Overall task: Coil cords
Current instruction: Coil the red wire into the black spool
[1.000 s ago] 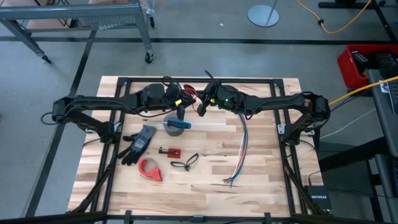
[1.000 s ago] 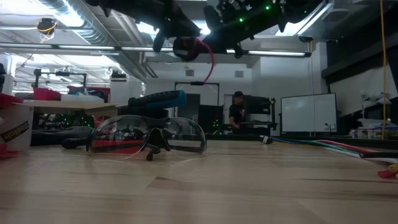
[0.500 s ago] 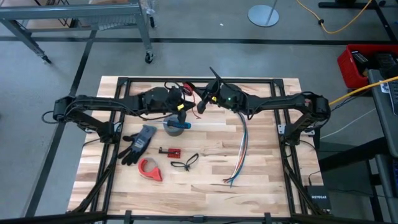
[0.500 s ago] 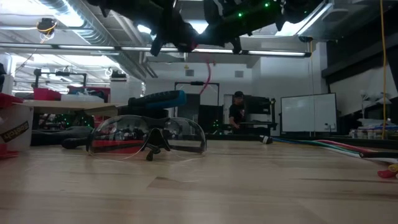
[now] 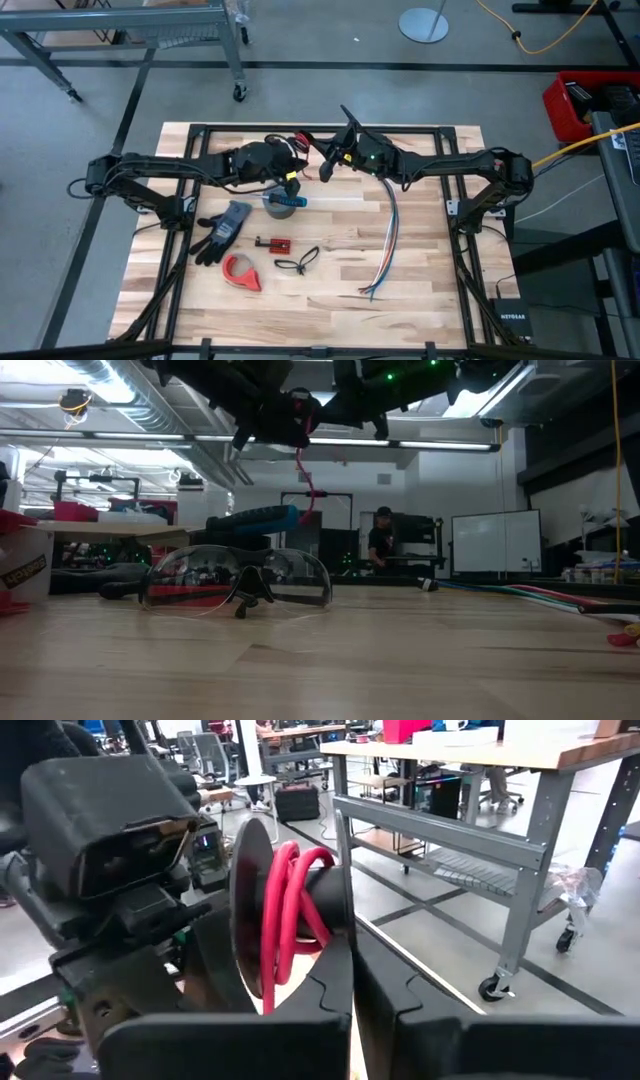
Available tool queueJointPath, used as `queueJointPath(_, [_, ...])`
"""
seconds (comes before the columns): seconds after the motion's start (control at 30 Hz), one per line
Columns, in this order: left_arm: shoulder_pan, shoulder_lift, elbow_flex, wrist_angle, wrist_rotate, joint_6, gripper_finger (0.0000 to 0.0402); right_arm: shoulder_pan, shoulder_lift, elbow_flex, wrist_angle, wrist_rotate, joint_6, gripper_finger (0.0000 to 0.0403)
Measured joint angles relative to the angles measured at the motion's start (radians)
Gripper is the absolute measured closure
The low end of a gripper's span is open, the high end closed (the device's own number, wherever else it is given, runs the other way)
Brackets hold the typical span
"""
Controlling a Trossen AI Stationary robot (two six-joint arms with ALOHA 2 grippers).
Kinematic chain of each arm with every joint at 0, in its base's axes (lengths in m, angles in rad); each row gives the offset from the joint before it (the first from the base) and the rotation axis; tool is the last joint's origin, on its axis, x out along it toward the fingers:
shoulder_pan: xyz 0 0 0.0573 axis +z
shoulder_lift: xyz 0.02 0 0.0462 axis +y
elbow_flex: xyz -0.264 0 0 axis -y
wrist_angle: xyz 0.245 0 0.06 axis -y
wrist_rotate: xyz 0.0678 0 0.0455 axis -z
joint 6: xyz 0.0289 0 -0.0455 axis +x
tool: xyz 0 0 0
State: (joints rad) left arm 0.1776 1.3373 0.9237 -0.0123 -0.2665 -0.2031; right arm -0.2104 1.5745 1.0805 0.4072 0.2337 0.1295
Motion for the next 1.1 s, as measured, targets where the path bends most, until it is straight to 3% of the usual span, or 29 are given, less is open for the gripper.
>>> queueJointPath(0.47, [-0.002, 0.002, -0.003, -0.009, -0.003, 0.030, 0.0294, 0.000, -0.056, 0.002, 0.004, -0.024, -0.006, 0.0402])
queueJointPath(0.77, [-0.002, 0.002, -0.003, -0.007, 0.001, -0.047, 0.0292, 0.000, -0.136, 0.002, -0.068, 0.012, -0.059, 0.0402])
queueJointPath(1.1, [-0.002, 0.002, -0.002, 0.044, 0.160, -0.097, 0.0284, 0.000, -0.143, 0.002, -0.113, 0.017, -0.103, 0.0401])
